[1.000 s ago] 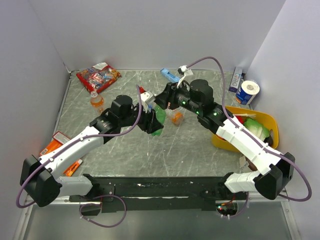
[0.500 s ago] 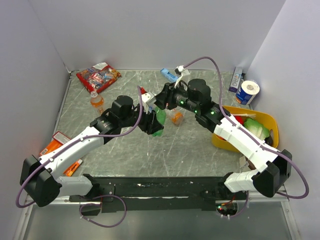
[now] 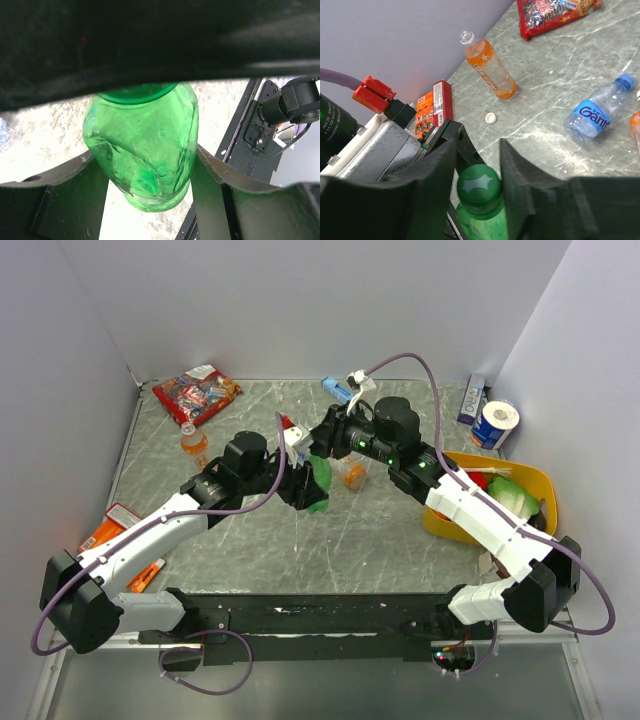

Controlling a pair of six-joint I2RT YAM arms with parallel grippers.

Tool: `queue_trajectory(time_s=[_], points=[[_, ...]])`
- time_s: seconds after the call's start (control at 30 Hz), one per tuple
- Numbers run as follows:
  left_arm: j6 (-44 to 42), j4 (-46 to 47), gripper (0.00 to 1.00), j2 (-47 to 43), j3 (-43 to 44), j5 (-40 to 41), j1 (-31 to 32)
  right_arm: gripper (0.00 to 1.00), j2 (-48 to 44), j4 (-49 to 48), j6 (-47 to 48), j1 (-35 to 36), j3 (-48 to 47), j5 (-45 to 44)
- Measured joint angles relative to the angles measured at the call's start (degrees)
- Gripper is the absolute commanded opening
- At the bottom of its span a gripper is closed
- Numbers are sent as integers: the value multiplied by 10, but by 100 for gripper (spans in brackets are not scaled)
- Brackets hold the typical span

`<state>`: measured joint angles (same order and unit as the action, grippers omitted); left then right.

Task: Unscrew the bottle caps

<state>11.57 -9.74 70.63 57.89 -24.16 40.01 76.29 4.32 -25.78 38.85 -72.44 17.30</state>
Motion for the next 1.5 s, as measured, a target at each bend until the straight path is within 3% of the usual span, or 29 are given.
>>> queue_trajectory(time_s=[0.3, 0.5, 0.87, 1.1, 1.33, 1.5], points=[[-3, -3, 41, -1, 0, -7, 0, 25, 0, 8, 14, -3, 0, -1], [-4, -2, 41, -1, 0, -50, -2, 23, -13, 8, 19, -28, 10, 56], [-5, 12, 41, 14, 6, -213, -7, 23, -65, -39, 39, -79, 62, 227], [-5, 11, 41, 24, 7, -251, -5, 22, -99, -79, 27, -122, 96, 256], [-6, 11, 40, 25, 7, -250, -4, 22, -121, -94, 16, -140, 107, 257], [-6, 3, 41, 22, 7, -178, -5, 22, -138, -80, 21, -147, 107, 237]])
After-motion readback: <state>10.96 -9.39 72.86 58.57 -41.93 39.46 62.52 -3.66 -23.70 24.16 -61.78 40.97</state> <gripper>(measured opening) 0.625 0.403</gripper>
